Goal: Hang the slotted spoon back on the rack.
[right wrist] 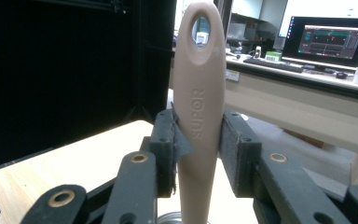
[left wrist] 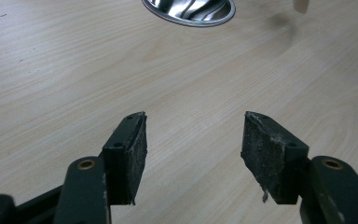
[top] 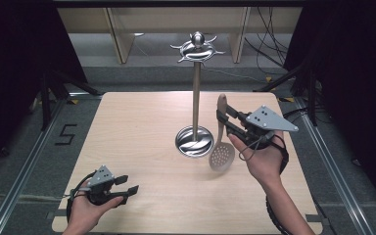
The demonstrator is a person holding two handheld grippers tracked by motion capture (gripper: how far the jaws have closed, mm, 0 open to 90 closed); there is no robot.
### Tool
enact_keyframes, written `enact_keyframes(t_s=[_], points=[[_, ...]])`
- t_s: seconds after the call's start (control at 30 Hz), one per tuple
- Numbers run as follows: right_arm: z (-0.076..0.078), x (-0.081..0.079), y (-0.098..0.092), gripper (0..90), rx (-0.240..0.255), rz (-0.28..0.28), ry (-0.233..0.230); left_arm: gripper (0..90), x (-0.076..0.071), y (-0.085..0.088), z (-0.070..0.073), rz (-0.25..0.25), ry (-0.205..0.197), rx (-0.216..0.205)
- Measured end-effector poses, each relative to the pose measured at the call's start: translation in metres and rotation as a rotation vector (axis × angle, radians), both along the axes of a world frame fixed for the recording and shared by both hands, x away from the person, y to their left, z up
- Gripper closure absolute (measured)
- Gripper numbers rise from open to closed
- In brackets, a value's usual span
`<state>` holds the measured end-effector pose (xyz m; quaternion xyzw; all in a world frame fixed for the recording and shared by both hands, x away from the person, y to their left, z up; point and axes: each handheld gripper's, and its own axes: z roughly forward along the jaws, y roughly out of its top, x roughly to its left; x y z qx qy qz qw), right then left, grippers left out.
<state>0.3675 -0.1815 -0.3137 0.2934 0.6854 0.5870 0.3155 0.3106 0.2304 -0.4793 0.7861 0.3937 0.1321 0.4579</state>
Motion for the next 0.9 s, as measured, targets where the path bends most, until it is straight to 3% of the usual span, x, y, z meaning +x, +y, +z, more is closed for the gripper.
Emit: enact_keyframes(t_s=[0.37,0.57,0.9], points=[[0.006,0.004,0.011,68.8,0.014,0.01,0.008,39.5,0.0,0.0,0.001,0.007,0.004,0.004],[0.011,0.008,0.016,68.8,0.008,0.003,-0.018,39.5,0.0,0.0,0.001,0.008,0.005,0.004],[0.023,0.014,0.027,68.8,0.026,0.003,-0.023,39.5,0.0,0.001,0.001,0.003,0.0,0.006]])
